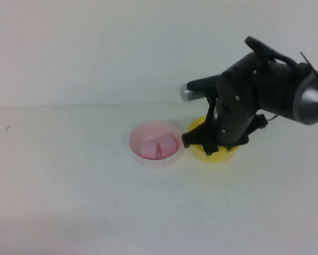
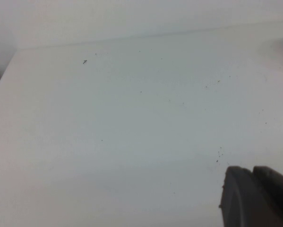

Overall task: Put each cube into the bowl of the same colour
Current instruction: Pick up all the yellow cubes and place them in the yellow bowl

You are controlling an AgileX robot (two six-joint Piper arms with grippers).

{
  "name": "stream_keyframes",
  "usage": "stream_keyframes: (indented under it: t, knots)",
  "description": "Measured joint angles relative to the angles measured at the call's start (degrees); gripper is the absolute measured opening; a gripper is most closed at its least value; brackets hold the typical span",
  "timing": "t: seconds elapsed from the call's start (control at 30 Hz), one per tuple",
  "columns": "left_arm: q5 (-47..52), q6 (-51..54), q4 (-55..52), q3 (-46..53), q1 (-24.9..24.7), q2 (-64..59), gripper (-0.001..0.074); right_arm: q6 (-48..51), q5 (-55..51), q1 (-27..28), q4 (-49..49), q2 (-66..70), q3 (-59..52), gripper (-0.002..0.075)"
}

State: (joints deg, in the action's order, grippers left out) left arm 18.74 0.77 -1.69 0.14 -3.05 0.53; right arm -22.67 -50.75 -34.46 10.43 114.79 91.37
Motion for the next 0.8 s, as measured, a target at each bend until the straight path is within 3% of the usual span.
stream_keyframes:
  t: [0.17, 0.33, 0.5, 0.67, 0.73, 0.8]
  knots:
    - [0.0, 0.0, 0.0, 0.0, 0.0, 0.0, 0.0, 1.97, -2.21, 1.07, 2.19, 0.0, 6.9, 0.0293]
    - [0.0, 0.0, 0.0, 0.0, 0.0, 0.0, 0.0, 8.37, -5.53, 5.81, -0.28, 1.52, 12.52, 0.0293]
    - [0.0, 0.0, 0.0, 0.0, 0.0, 0.0, 0.0, 15.51, -6.27, 9.74, -4.82, 4.2, 14.51, 0.0293]
    - [0.0, 0.0, -0.19, 0.0, 0.0, 0.0, 0.0, 19.1, -5.75, 10.11, -6.07, 7.01, 15.06, 0.0294]
    - [0.0, 0.0, -0.19, 0.0, 0.0, 0.0, 0.0, 19.51, -5.32, 10.11, -6.35, 8.2, 15.06, 0.0317]
    - [0.0, 0.0, -0.19, 0.0, 0.0, 0.0, 0.0, 19.75, -4.62, 10.11, -6.34, 9.43, 15.06, 0.0386]
